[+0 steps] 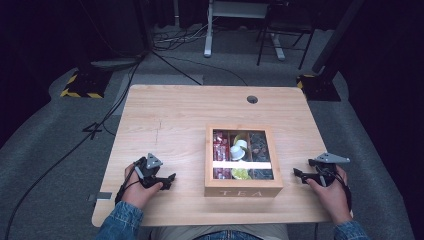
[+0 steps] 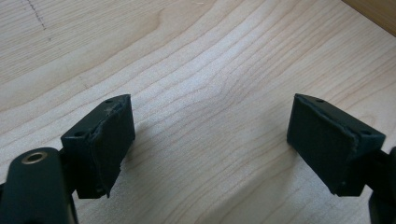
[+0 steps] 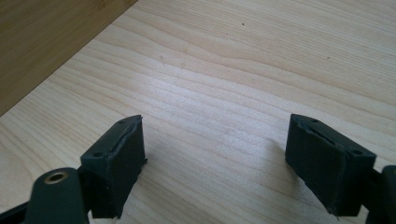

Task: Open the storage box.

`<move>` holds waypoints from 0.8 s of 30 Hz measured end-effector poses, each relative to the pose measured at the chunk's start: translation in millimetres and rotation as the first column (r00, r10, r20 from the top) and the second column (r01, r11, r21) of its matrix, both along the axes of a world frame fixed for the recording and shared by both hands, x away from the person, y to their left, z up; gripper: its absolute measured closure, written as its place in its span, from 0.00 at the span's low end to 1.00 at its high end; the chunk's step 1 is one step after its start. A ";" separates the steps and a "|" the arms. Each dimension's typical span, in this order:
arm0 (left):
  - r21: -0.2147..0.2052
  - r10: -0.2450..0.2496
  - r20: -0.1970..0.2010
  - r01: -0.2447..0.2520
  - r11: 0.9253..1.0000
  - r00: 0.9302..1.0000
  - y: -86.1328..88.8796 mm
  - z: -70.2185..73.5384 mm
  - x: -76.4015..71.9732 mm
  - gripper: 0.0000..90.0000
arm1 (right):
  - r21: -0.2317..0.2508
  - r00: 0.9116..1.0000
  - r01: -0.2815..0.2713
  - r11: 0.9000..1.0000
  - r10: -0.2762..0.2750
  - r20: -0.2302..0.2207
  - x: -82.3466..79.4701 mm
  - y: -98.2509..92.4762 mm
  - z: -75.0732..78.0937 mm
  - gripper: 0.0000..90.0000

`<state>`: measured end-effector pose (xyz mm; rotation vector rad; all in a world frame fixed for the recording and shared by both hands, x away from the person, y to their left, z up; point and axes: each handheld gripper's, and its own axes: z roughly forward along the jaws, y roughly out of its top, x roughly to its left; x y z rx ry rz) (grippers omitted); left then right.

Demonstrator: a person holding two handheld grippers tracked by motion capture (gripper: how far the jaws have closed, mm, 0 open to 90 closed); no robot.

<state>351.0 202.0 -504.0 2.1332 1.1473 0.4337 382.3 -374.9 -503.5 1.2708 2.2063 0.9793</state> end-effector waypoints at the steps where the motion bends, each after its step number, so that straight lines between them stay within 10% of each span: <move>1: 0.001 -0.003 0.000 0.003 1.000 1.000 0.1 0.1 0.3 0.17 | -0.001 1.000 0.000 1.000 0.000 0.000 -0.8 0.0 0.1 0.23; 24: -0.037 -0.056 0.067 0.059 0.998 0.996 -11.5 62.9 -6.8 0.30 | 0.006 1.000 0.001 1.000 -0.001 0.000 -2.0 -1.0 0.3 0.25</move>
